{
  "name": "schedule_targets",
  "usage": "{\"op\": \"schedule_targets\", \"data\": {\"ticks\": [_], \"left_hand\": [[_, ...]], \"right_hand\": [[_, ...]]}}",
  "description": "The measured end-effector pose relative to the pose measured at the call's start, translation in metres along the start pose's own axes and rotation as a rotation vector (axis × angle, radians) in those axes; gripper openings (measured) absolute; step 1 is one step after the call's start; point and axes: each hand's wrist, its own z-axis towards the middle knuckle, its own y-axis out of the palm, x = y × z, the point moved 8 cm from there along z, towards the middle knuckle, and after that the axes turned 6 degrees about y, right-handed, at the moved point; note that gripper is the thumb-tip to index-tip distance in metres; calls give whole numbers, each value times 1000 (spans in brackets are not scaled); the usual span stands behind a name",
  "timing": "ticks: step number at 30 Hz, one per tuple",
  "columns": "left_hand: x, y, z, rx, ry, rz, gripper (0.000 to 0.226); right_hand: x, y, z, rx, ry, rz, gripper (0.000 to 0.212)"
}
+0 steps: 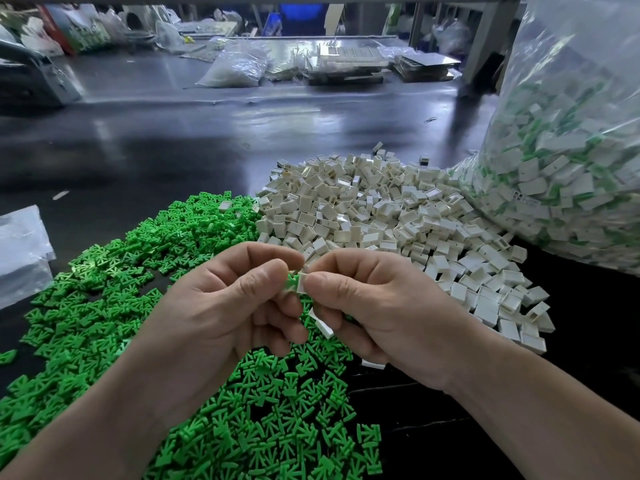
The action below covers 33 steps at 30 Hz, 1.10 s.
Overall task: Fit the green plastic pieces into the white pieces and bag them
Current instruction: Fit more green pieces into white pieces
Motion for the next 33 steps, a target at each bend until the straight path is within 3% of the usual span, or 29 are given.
{"op": "schedule_targets", "data": {"ticks": [3,6,12,20,25,33], "left_hand": [[-7,19,-3,-174,-91,-219,43],[-11,28,-4,-220,-141,-356,36],[-19,27,-5,-142,-202,-437,39],[-17,30,-4,-67,-95,-456,37],[-10,41,-6,-234,-53,-568,27],[-12,32,-3,-121,-27,-441,27]], "right_hand": [[2,4,0,-45,32,79,24],[6,5,0,-68,68,142,42],[5,5,-1,-74,86,141,11],[3,8,-1,-36,56,165,20],[-3,14,-3,-85,15,227,12],[-5,15,-4,-52,-4,190,13]]}}
